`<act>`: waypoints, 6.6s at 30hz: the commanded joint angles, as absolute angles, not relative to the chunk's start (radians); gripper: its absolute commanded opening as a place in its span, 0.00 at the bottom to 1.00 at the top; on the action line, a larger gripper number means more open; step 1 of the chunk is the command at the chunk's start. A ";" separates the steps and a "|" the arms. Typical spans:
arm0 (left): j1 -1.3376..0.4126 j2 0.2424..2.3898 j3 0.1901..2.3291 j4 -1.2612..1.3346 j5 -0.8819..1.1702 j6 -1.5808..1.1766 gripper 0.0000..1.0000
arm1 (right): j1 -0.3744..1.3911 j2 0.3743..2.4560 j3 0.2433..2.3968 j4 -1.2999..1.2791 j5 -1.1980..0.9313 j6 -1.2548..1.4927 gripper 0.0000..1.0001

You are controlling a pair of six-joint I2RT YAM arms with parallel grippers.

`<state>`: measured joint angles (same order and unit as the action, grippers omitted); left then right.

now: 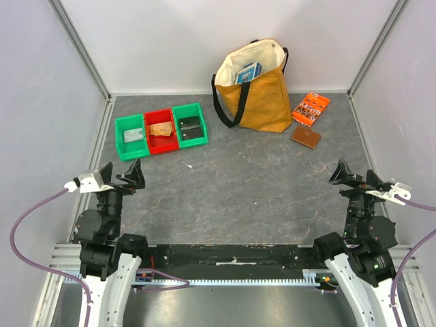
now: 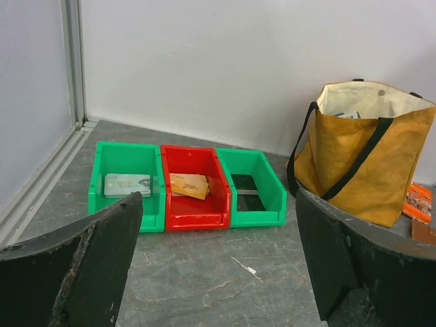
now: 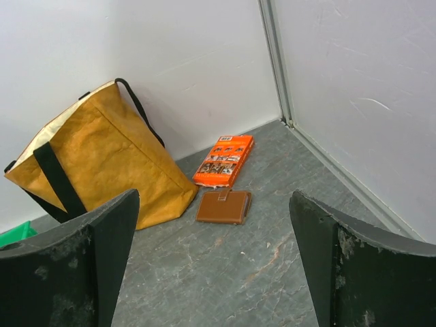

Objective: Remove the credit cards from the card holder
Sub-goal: Move the card holder to the center of the board, then open the card holder at the center of the board.

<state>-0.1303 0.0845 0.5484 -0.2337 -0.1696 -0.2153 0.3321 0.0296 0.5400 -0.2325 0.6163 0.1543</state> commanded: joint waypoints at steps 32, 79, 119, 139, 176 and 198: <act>-0.232 -0.095 0.584 -0.462 -0.198 -0.383 0.98 | 0.092 1.408 0.901 -0.103 0.241 0.574 0.98; -0.222 -0.086 0.575 -0.454 -0.209 -0.387 0.95 | -0.253 1.962 0.934 0.313 -0.563 0.541 0.15; -0.210 0.052 0.572 -0.442 -0.127 -0.383 0.93 | 0.285 1.704 0.922 -0.135 -0.430 0.226 0.79; -0.206 0.077 0.571 -0.433 -0.100 -0.382 0.92 | 0.374 1.494 0.637 -0.022 -0.299 0.492 0.67; -0.199 0.061 0.569 -0.431 -0.091 -0.382 0.90 | 0.782 1.456 0.971 -0.397 0.424 0.098 0.06; -0.199 0.188 0.586 -0.463 -0.081 -0.449 0.99 | 1.148 1.586 1.155 -0.464 0.289 0.247 0.84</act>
